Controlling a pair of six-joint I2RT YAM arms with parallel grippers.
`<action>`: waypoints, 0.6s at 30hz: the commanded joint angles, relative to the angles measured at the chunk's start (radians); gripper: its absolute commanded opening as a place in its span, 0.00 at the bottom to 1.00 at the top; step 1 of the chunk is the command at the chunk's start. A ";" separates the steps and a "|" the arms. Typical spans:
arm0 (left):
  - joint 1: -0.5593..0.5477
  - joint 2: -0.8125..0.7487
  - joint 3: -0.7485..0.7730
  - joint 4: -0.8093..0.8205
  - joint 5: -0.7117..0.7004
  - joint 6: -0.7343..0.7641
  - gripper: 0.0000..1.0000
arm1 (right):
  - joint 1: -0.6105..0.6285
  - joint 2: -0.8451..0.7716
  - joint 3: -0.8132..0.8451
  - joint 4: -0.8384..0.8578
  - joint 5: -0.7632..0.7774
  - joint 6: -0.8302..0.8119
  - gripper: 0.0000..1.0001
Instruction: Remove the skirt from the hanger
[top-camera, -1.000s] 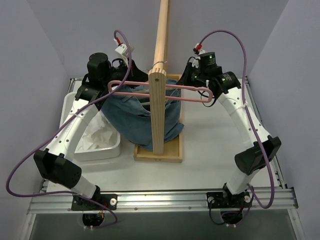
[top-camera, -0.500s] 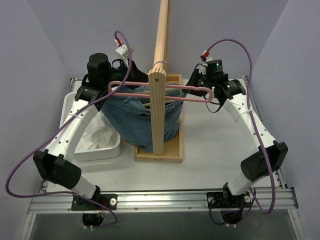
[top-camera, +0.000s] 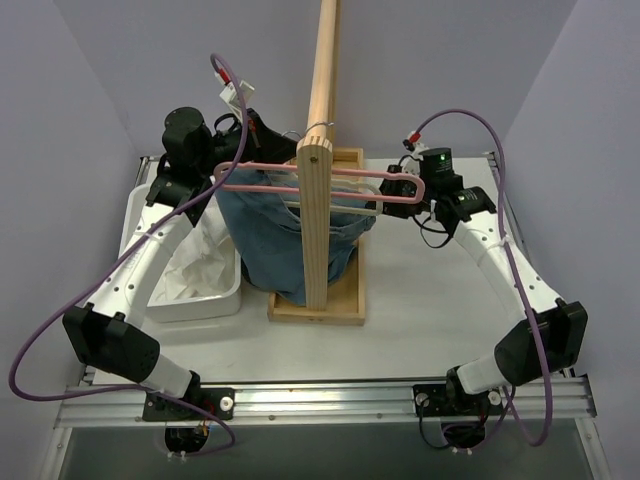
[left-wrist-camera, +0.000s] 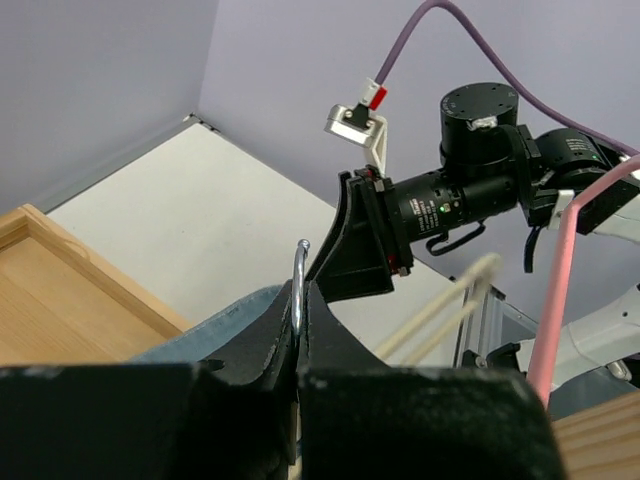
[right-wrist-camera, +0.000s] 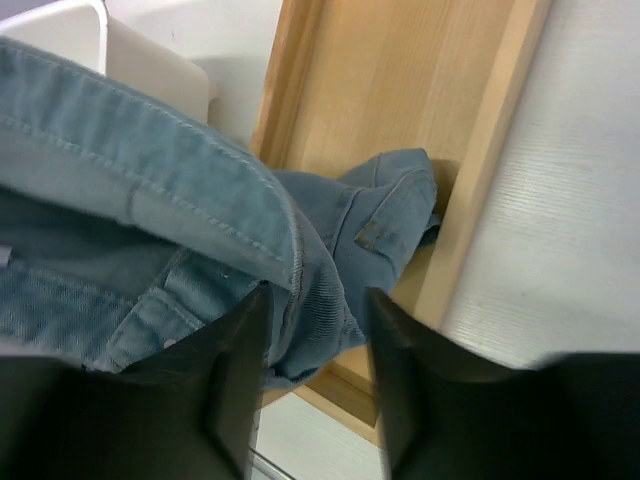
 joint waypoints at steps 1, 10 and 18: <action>0.010 -0.036 0.038 0.084 0.028 -0.035 0.02 | -0.014 -0.105 -0.018 0.024 0.037 -0.059 0.41; 0.010 -0.047 0.057 0.030 0.028 -0.006 0.02 | -0.073 -0.247 0.030 -0.034 0.219 -0.123 1.00; 0.008 -0.008 0.082 0.026 -0.032 0.015 0.02 | -0.086 -0.152 0.250 0.010 -0.217 -0.106 0.87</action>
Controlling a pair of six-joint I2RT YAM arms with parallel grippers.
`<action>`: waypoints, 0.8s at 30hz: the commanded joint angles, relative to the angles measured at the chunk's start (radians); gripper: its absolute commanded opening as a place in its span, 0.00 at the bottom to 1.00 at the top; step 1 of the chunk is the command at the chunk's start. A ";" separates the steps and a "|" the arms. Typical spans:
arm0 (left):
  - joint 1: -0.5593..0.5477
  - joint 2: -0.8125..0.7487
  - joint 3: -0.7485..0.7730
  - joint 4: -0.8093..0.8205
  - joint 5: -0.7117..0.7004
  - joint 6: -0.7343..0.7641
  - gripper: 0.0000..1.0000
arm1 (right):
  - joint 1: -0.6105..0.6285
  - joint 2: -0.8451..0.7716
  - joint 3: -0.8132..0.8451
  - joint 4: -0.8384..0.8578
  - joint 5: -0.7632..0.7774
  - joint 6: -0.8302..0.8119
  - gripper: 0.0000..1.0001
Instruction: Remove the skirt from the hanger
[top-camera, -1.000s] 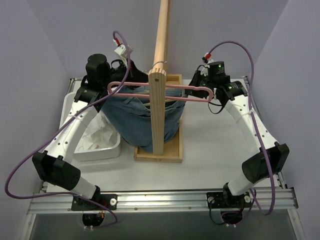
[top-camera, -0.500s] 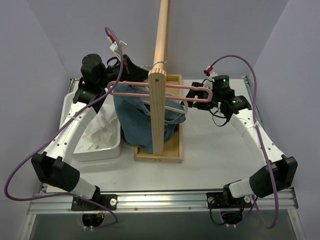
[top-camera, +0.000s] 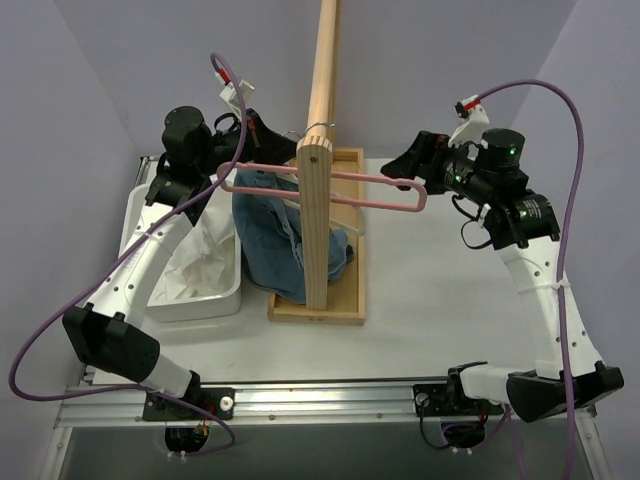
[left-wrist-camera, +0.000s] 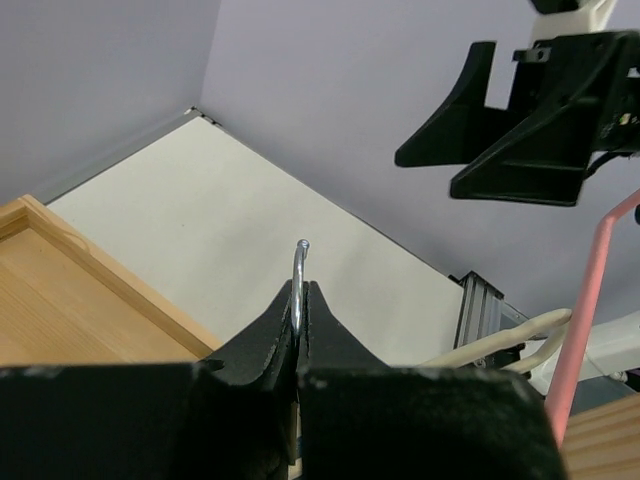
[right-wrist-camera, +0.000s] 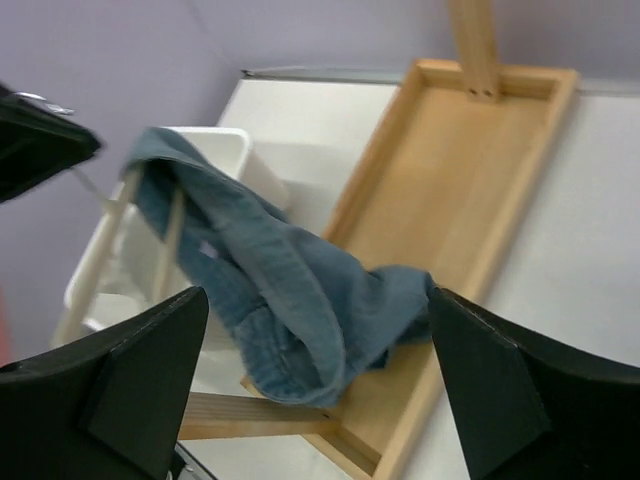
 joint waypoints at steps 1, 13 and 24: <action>0.007 -0.003 0.083 0.040 -0.047 0.028 0.02 | 0.003 0.082 0.140 0.014 -0.227 -0.012 0.87; 0.001 0.084 0.194 -0.073 -0.159 0.107 0.02 | 0.012 0.219 0.288 -0.060 -0.436 -0.087 0.77; -0.004 0.164 0.261 -0.115 -0.189 0.141 0.02 | 0.049 0.205 0.213 -0.020 -0.490 -0.160 0.75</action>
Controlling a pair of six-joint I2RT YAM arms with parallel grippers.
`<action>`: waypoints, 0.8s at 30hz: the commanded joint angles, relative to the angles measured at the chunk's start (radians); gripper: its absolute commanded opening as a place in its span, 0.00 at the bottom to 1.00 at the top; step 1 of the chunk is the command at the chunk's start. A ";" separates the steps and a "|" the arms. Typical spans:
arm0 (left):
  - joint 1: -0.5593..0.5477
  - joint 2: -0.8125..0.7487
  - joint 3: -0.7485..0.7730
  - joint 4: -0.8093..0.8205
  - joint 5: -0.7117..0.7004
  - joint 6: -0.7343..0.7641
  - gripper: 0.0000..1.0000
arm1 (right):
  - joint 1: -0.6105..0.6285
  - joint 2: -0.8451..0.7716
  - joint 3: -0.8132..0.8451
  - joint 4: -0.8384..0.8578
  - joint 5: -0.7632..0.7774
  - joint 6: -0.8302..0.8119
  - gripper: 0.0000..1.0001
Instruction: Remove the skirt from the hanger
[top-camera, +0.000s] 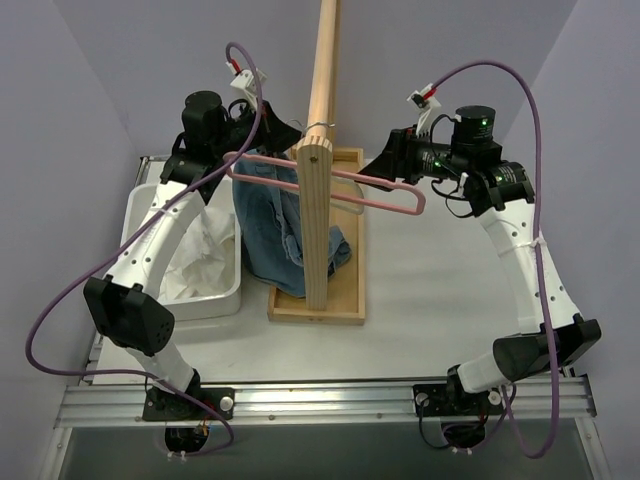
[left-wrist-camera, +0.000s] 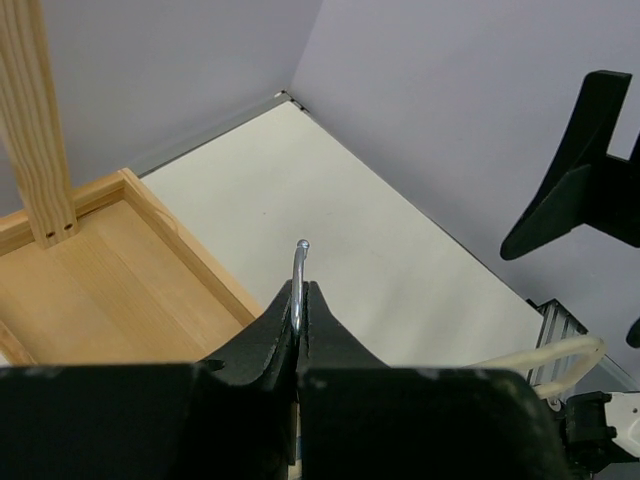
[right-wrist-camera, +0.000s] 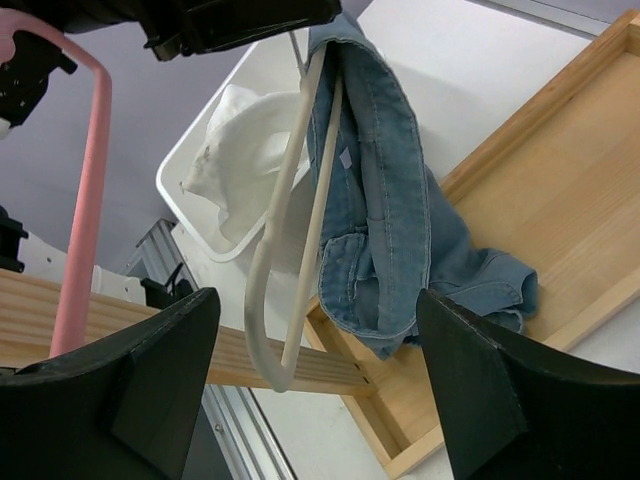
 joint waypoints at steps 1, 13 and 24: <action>-0.002 -0.002 0.082 0.037 -0.025 0.031 0.02 | 0.024 -0.019 -0.017 0.036 -0.047 -0.058 0.75; -0.016 0.026 0.164 -0.006 -0.025 0.010 0.02 | 0.142 0.083 -0.054 0.055 0.119 -0.121 0.13; 0.016 -0.037 0.067 0.039 0.205 0.088 0.02 | 0.109 0.015 -0.102 0.052 -0.047 -0.271 0.00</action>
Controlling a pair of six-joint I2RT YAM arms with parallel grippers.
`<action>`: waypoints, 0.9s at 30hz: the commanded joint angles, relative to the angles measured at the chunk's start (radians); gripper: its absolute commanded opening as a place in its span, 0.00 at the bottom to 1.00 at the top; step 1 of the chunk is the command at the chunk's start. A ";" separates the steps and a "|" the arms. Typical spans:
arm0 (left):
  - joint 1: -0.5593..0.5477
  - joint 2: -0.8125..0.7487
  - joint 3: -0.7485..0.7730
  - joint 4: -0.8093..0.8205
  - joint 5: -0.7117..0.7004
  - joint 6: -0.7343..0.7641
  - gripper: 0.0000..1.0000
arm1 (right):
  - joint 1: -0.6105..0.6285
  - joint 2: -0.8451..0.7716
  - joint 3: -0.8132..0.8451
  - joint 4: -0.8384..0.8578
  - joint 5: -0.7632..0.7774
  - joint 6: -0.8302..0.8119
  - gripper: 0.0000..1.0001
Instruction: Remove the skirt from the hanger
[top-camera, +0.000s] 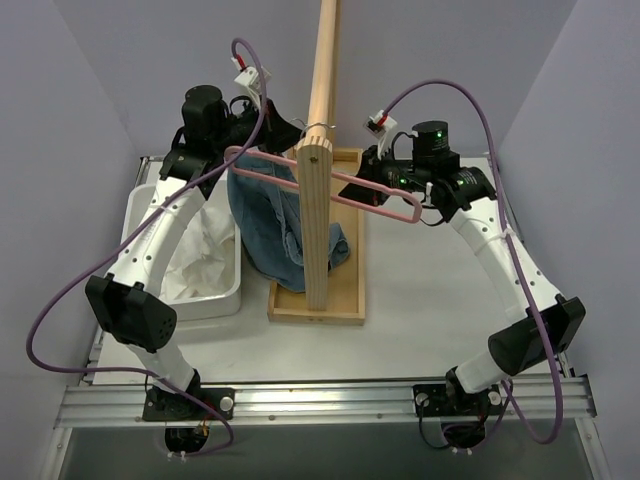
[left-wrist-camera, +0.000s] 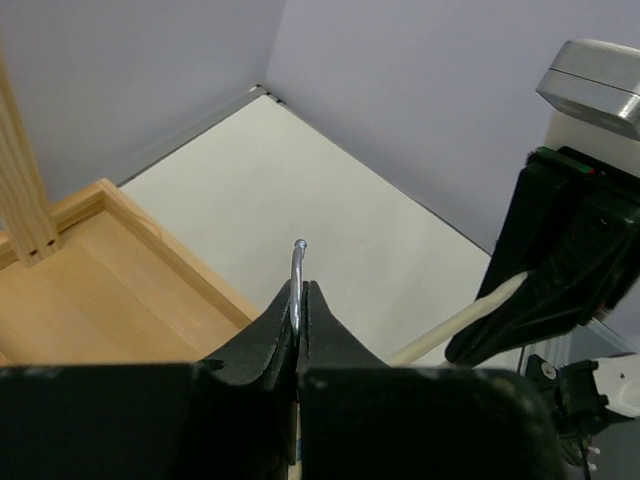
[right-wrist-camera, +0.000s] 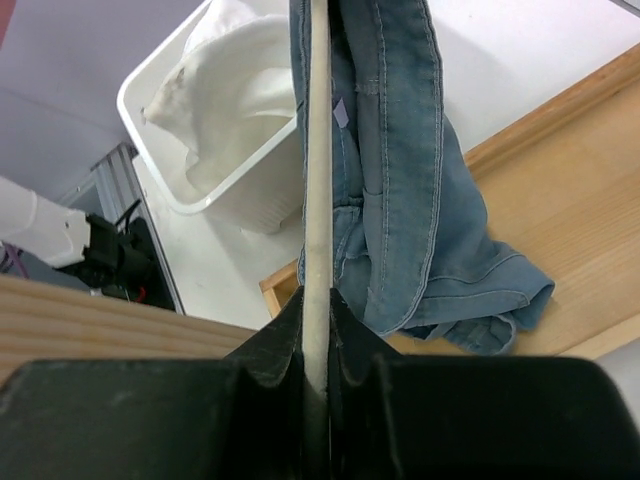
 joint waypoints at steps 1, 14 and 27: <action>0.031 -0.072 -0.025 0.147 0.184 0.013 0.02 | -0.045 -0.034 0.017 -0.063 -0.121 -0.134 0.00; 0.209 0.026 -0.205 1.284 0.694 -0.872 0.02 | -0.106 -0.051 -0.048 -0.158 -0.391 -0.291 0.00; 0.232 0.031 -0.240 1.352 0.595 -0.958 0.94 | -0.108 -0.071 -0.060 -0.133 -0.394 -0.268 0.00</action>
